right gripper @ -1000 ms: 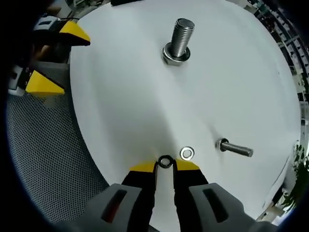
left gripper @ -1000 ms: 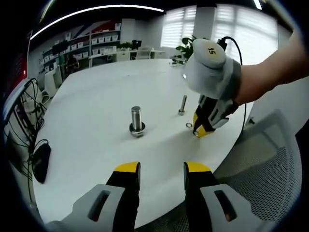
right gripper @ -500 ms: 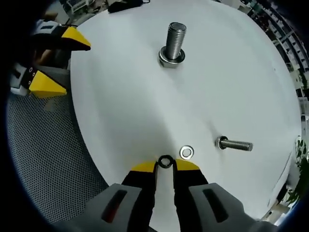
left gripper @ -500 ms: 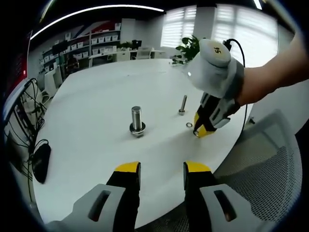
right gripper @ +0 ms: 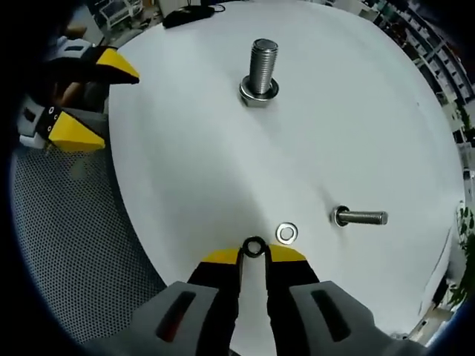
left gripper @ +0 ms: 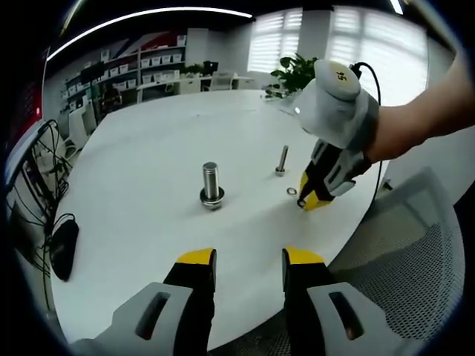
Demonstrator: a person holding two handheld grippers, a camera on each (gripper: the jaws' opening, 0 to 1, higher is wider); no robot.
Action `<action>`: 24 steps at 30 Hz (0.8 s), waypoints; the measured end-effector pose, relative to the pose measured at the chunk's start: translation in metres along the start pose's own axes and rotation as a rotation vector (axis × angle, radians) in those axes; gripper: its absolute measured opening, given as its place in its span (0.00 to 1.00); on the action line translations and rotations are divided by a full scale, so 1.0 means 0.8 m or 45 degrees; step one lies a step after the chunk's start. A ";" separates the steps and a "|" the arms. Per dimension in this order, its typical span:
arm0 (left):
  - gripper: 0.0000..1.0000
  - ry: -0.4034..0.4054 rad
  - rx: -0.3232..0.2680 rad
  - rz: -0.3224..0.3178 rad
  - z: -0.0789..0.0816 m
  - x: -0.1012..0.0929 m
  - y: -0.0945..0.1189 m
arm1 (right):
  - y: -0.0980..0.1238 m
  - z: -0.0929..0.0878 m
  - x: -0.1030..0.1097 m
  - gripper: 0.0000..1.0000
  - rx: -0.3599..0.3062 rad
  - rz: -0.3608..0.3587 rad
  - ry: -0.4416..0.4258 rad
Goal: Place the washer onto the threaded stud by aligning its center hole with the stud, sliding it down to the base, and recovering from edge contact or off-axis alignment until the washer reaches the visible bottom stop.
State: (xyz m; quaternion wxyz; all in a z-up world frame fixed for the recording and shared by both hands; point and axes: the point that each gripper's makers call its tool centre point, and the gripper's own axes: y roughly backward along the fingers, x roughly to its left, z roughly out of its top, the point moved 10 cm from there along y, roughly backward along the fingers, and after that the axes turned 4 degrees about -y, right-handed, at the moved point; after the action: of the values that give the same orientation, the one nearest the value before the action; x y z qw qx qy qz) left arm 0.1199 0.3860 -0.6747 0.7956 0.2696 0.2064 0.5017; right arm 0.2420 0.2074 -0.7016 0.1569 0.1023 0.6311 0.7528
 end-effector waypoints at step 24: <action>0.34 0.003 -0.014 -0.013 0.000 0.000 0.001 | 0.005 -0.005 -0.003 0.14 -0.095 0.024 -0.132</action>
State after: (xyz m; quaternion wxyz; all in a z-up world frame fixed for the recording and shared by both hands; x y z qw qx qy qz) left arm 0.1192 0.3863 -0.6739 0.7995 0.2635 0.2058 0.4990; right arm 0.2420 0.2021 -0.6984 0.1861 0.1411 0.5926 0.7709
